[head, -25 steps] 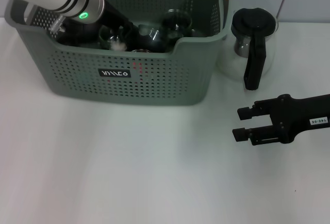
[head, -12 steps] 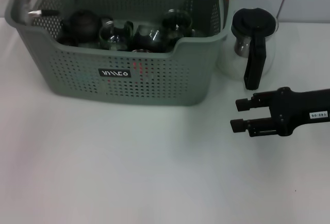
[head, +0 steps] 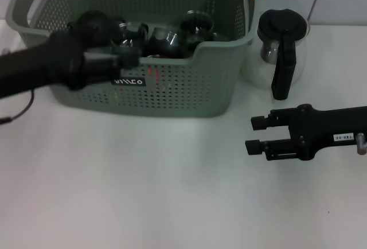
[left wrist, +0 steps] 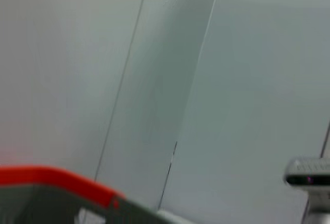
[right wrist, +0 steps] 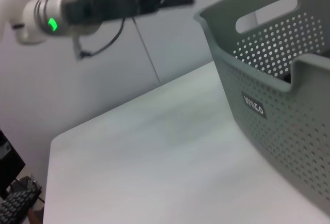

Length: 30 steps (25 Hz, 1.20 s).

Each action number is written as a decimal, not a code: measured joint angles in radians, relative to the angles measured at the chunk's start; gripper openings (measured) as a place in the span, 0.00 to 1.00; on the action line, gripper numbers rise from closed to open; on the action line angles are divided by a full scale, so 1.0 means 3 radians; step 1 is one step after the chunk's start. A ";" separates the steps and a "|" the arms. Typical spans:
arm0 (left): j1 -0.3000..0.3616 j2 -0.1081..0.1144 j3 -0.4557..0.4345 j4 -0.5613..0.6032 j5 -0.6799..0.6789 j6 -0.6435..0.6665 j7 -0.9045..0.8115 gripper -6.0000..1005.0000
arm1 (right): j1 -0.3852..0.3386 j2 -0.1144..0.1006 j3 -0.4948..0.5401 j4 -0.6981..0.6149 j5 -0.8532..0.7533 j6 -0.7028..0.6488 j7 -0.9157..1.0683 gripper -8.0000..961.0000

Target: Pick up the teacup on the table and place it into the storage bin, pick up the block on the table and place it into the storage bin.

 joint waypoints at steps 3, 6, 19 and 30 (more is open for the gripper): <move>0.0126 -0.0021 -0.0022 0.0055 0.0189 0.0113 0.0061 0.89 | -0.0040 0.0016 -0.0002 0.0008 0.0001 0.0000 -0.0008 0.73; 0.0152 -0.0031 0.0002 0.0055 0.0535 0.0151 0.0088 0.89 | -0.0092 0.0037 -0.0003 0.0011 0.0002 0.0001 -0.0067 0.73; -0.0003 -0.0036 0.0386 -0.0049 0.1199 -0.0050 0.0451 0.88 | -0.0306 0.0115 0.0055 0.0367 0.0145 0.0003 -0.1682 0.73; -0.0129 -0.0029 0.0667 -0.0115 0.1652 -0.0186 0.0436 0.88 | -0.0334 0.0115 0.0061 0.0400 0.0198 -0.0060 -0.1971 0.73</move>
